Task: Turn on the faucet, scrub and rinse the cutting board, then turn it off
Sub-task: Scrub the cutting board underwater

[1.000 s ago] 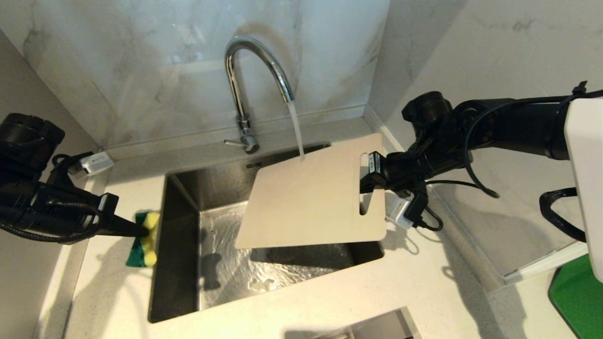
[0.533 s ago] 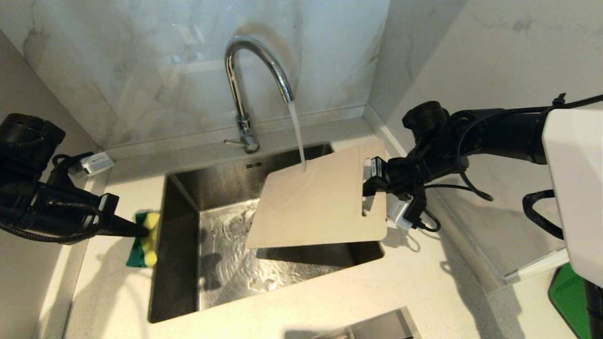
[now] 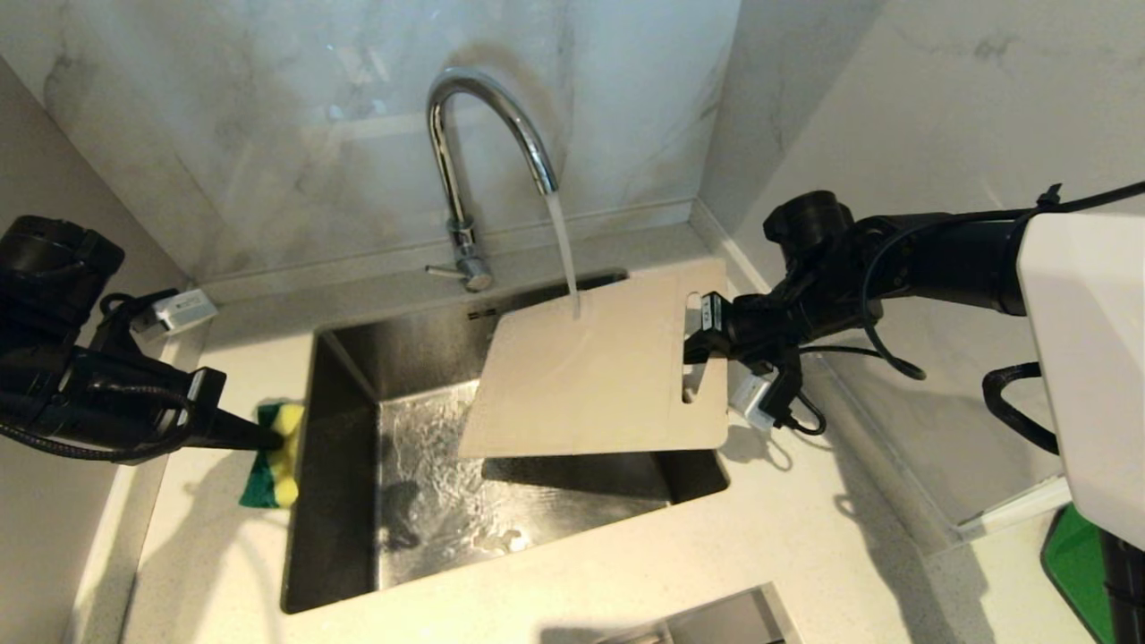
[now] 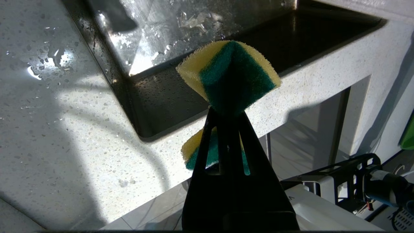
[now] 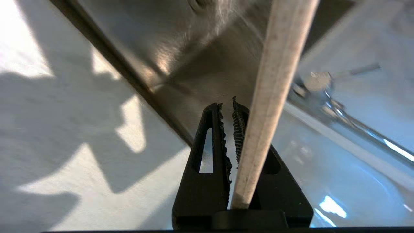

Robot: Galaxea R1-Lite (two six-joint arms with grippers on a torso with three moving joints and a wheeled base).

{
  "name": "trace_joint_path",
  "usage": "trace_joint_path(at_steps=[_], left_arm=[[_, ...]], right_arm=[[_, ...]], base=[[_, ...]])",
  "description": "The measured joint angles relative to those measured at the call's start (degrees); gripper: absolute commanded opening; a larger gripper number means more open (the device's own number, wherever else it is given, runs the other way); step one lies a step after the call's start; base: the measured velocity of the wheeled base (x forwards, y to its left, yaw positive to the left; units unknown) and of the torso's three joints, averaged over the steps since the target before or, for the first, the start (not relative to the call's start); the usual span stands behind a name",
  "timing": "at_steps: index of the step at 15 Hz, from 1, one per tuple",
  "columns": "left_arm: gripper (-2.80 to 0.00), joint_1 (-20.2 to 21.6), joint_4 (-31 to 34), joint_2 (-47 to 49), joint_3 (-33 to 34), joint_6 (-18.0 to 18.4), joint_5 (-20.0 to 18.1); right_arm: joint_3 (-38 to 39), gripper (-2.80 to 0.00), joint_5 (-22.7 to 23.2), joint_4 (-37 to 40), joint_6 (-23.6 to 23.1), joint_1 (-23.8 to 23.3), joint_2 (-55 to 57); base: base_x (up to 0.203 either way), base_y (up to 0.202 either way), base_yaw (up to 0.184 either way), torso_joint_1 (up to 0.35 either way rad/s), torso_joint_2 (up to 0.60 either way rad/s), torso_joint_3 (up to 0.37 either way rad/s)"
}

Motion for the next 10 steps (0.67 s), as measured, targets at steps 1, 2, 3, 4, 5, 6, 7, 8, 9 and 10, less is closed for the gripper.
trace_joint_path(at_steps=[1, 2, 3, 4, 5, 6, 7, 8, 9, 10], left_arm=[[-2.80, 0.00, -0.01, 0.00, 0.00, 0.01, 0.01], [-2.80, 0.00, 0.00, 0.02, 0.00, 0.01, 0.00], [-2.80, 0.00, -0.01, 0.05, 0.00, 0.01, 0.00], [-2.80, -0.02, 0.00, 0.07, 0.00, 0.00, 0.00], [-2.80, -0.02, 0.00, 0.09, 0.00, 0.01, 0.00], [-2.80, -0.02, -0.01, 0.09, 0.00, 0.00, 0.00], [-2.80, -0.02, 0.00, 0.09, 0.00, 0.01, 0.01], [-2.80, 0.00, -0.04, 0.09, 0.00, 0.01, 0.01], [-2.80, 0.00, -0.02, 0.09, 0.00, 0.00, 0.01], [-2.80, 0.00, -0.04, 0.09, -0.02, 0.01, 0.02]], right_arm=[[0.00, -2.80, 0.12, -0.81, 0.00, 0.00, -0.02], [0.00, -2.80, 0.22, -1.10, 0.02, 0.01, -0.02], [-0.01, -2.80, 0.32, -1.10, 0.00, 0.06, -0.02], [0.00, -2.80, 0.73, -1.18, 0.00, 0.11, -0.02], [-0.02, -2.80, 1.43, -1.24, 0.02, 0.12, -0.02], [-0.02, -2.80, 1.79, -1.56, 0.00, 0.22, -0.02], [-0.02, -2.80, 1.80, -2.30, 0.00, 0.33, -0.02], [-0.02, -2.80, 1.85, -2.72, 0.00, 0.33, -0.02], [-0.02, -2.80, 2.03, -2.78, 0.00, 0.44, 0.00], [-0.06, -2.80, 2.71, -2.93, 0.02, 0.78, 0.02]], base=[[0.000, 0.000, 0.000, 0.000, 0.00, 0.000], [0.000, 0.000, 0.000, 0.000, 0.00, 0.000], [0.000, 0.000, 0.000, 0.000, 0.00, 0.000], [0.000, 0.000, 0.000, 0.000, 0.00, 0.000], [0.000, 0.000, 0.000, 0.000, 0.00, 0.000], [0.000, 0.000, 0.000, 0.000, 0.00, 0.000], [0.000, 0.000, 0.000, 0.000, 0.00, 0.000], [0.000, 0.000, 0.000, 0.000, 0.00, 0.000], [0.000, 0.000, 0.000, 0.000, 0.00, 0.000], [0.000, 0.000, 0.000, 0.000, 0.00, 0.000]])
